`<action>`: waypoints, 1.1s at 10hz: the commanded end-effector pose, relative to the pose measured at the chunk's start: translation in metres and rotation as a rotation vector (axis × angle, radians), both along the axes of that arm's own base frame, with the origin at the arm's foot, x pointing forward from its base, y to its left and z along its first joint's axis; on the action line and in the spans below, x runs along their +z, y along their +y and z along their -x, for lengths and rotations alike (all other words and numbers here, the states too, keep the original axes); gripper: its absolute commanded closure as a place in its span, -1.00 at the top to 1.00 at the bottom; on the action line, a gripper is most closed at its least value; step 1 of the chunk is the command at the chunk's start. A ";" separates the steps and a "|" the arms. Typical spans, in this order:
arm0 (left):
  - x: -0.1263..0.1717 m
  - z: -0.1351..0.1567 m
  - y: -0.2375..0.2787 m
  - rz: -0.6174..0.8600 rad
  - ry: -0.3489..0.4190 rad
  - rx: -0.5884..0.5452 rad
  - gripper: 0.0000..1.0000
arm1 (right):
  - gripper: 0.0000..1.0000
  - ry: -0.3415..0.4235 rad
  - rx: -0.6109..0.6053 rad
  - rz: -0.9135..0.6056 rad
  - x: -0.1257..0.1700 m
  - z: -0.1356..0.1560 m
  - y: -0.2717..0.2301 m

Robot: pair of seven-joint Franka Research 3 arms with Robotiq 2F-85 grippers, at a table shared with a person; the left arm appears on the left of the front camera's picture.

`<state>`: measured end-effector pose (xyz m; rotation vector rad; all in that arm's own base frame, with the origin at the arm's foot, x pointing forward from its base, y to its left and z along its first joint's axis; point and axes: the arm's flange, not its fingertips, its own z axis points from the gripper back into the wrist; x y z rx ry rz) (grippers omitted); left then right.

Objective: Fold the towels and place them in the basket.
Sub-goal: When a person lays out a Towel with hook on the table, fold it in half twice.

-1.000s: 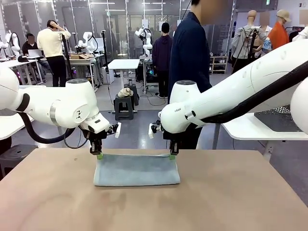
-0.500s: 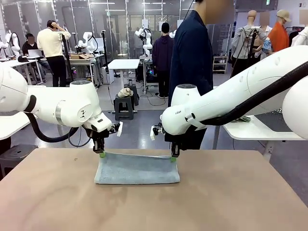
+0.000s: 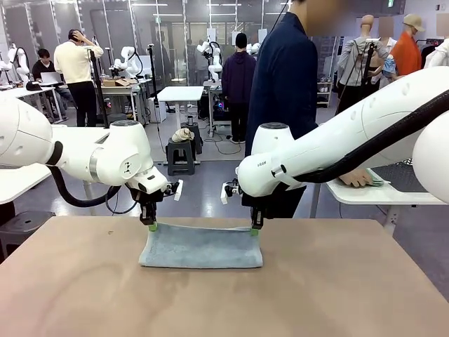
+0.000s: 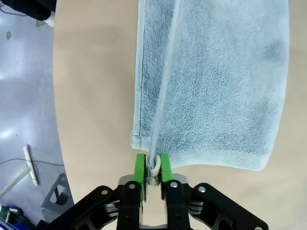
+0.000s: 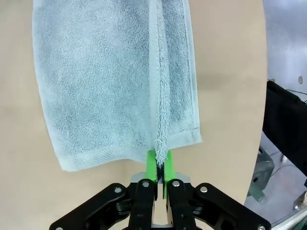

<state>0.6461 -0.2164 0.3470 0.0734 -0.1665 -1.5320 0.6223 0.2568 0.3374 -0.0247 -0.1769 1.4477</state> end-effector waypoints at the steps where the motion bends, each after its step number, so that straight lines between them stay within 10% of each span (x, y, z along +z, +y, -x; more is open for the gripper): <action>1: 0.005 0.000 0.003 -0.011 -0.020 0.002 -0.28 | -0.48 -0.046 -0.014 -0.008 0.001 0.002 -0.003; 2: 0.009 0.004 0.005 -0.004 -0.036 0.001 -0.08 | -0.08 -0.058 -0.015 -0.010 0.004 0.003 -0.004; 3: 0.016 0.008 0.007 0.005 -0.052 0.001 -0.21 | -0.45 -0.067 -0.012 -0.012 0.008 0.003 -0.005; 4: 0.028 0.016 0.010 0.022 -0.059 0.006 0.27 | 0.32 -0.065 -0.015 -0.024 0.017 0.005 -0.007; 5: 0.044 0.027 0.012 0.022 -0.041 0.037 0.27 | -0.19 -0.040 -0.058 -0.052 0.030 0.012 -0.011; 8: 0.126 0.090 0.028 0.115 0.084 0.039 0.27 | -0.19 0.058 -0.319 -0.150 0.102 0.078 -0.027; 11: 0.178 0.144 0.058 0.233 0.044 -0.019 0.27 | -0.19 -0.005 -0.503 -0.297 0.149 0.146 -0.034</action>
